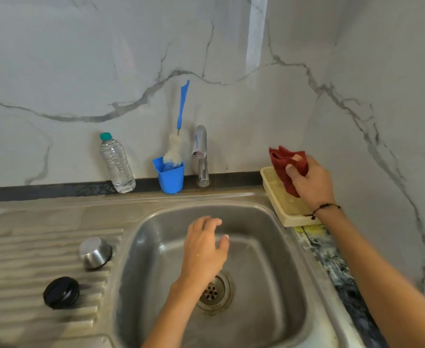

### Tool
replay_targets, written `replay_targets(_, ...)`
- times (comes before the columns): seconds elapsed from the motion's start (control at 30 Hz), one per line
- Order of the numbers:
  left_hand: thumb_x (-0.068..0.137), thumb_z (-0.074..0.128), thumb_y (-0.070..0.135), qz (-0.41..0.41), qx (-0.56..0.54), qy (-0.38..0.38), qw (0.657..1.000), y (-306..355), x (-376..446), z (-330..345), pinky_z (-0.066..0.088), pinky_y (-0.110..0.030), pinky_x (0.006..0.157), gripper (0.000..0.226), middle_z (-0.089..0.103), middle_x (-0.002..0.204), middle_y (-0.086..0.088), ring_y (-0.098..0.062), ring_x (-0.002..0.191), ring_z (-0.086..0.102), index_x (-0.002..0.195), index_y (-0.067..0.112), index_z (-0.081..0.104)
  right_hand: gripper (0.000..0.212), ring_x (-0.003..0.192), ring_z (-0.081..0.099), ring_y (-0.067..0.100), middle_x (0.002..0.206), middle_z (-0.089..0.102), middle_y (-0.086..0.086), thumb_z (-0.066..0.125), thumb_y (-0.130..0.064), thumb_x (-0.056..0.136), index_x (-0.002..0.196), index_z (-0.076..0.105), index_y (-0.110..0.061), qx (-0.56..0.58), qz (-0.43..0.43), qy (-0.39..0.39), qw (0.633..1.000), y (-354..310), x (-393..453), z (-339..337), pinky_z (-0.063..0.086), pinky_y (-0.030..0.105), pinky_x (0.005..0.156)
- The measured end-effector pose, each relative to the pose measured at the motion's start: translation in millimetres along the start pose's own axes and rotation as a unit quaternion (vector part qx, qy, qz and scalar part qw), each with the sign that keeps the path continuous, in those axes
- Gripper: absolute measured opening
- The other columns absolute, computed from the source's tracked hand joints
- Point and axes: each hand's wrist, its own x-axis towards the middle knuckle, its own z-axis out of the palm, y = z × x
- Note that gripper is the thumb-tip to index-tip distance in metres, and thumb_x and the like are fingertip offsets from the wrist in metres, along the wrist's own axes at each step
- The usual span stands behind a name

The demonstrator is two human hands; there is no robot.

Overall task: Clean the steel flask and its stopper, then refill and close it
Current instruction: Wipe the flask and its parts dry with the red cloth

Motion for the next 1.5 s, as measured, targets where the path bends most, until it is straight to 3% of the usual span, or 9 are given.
replay_targets(0.17, 0.086, 0.051, 0.025, 0.029, -0.013, 0.203, 0.979, -12.9, -40.3, -47.4, 0.039, -0.028, 0.093, 0.037, 0.064, 0.109, -0.01, -0.014, 0.105, 0.047, 0.12, 0.01, 0.056, 0.027, 0.104, 0.063, 0.013, 0.11, 0.068, -0.006, 0.054, -0.008, 0.091, 0.112, 0.062, -0.023, 0.51, 0.123, -0.141, 0.84, -76.0, -86.1, 35.7, 0.047, 0.032, 0.094)
replay_targets(0.3, 0.086, 0.05, 0.027, 0.086, 0.086, 0.277, 0.953, -19.7, -88.2, -117.4, 0.043, -0.034, 0.085, 0.04, 0.065, 0.104, -0.008, -0.02, 0.093, 0.053, 0.124, 0.015, 0.049, 0.034, 0.11, 0.061, 0.02, 0.123, 0.062, 0.008, 0.049, -0.009, 0.093, 0.127, 0.053, -0.016, 0.582, 0.215, -0.276, 0.735, -119.3, -166.3, 76.2, 0.047, 0.037, 0.097)
replay_targets(0.5, 0.086, 0.063, 0.026, 0.135, 0.168, 0.541, 0.813, -31.9, -163.3, -208.3, 0.043, -0.038, 0.098, 0.039, 0.054, 0.115, -0.012, -0.025, 0.108, 0.052, 0.117, 0.006, 0.051, 0.041, 0.113, 0.06, 0.018, 0.124, 0.062, 0.002, 0.047, -0.009, 0.093, 0.133, 0.05, -0.02, 0.642, 0.223, -0.358, 0.64, -186.7, -253.0, 105.5, 0.044, 0.038, 0.098)
replay_targets(0.7, 0.077, 0.065, 0.06, -0.031, -0.008, 0.58, 0.814, -115.9, -201.9, -211.8, 0.033, -0.043, 0.11, 0.091, 0.037, 0.134, -0.023, -0.033, 0.128, 0.039, 0.133, -0.003, 0.03, 0.036, 0.105, 0.064, 0.016, 0.116, 0.067, 0.001, 0.05, -0.01, 0.091, 0.125, 0.055, -0.023, 0.622, 0.228, -0.366, 0.654, -224.1, -285.8, 110.2, 0.052, 0.033, 0.086)
replay_targets(0.83, 0.054, 0.066, 0.081, -0.149, -0.21, 0.407, 0.876, -167.2, -216.9, -197.0, 0.02, -0.007, 0.107, 0.115, 0.021, 0.153, 0.0, 0.001, 0.139, 0.022, 0.143, 0.042, 0.003, 0.028, 0.103, 0.065, 0.016, 0.111, 0.069, -0.003, 0.05, -0.009, 0.092, 0.107, 0.061, -0.03, 0.603, 0.244, -0.325, 0.687, -240.0, -299.0, 124.6, 0.052, 0.034, 0.085)
replay_targets(0.93, 0.047, 0.077, 0.066, -0.192, -0.258, 0.298, 0.899, -189.7, -213.7, -196.0, 0.025, -0.02, 0.104, 0.123, 0.019, 0.149, 0.014, 0.005, 0.134, 0.024, 0.132, 0.06, -0.01, 0.029, 0.103, 0.065, 0.016, 0.113, 0.068, -0.002, 0.049, -0.01, 0.092, 0.106, 0.061, -0.032, 0.602, 0.256, -0.295, 0.697, -246.3, -306.6, 132.7, 0.055, 0.031, 0.081)
replay_targets(1.1, 0.065, 0.087, 0.019, -0.202, -0.267, 0.269, 0.903, -205.3, -197.2, -196.9, 0.044, -0.004, 0.07, 0.082, 0.051, 0.116, 0.015, 0.008, 0.097, 0.055, 0.116, 0.049, 0.03, 0.032, 0.105, 0.065, 0.019, 0.115, 0.067, 0.0, 0.049, -0.011, 0.093, 0.118, 0.059, -0.028, 0.599, 0.279, -0.257, 0.705, -247.7, -318.4, 139.0, 0.052, 0.039, 0.089)
replay_targets(1.33, 0.052, 0.073, 0.051, -0.146, -0.445, 0.213, 0.858, -168.2, -149.5, -205.6, 0.051, -0.015, 0.07, 0.076, 0.064, 0.109, 0.01, 0.002, 0.092, 0.064, 0.121, 0.045, 0.041, 0.029, 0.098, 0.067, 0.017, 0.107, 0.071, -0.002, 0.049, -0.009, 0.091, 0.105, 0.065, -0.029, 0.589, 0.267, -0.216, 0.732, -235.8, -297.4, 107.1, 0.048, 0.038, 0.088)
replay_targets(1.5, 0.067, 0.077, 0.034, -0.169, -0.635, 0.152, 0.739, -118.5, -84.8, -165.1, 0.055, -0.034, 0.069, 0.061, 0.071, 0.1, -0.007, -0.021, 0.088, 0.069, 0.122, 0.019, 0.056, 0.03, 0.104, 0.064, 0.019, 0.109, 0.07, 0.002, 0.055, -0.005, 0.087, 0.106, 0.063, -0.027, 0.597, 0.181, -0.131, 0.771, -225.3, -235.1, 67.5, 0.045, 0.043, 0.098)
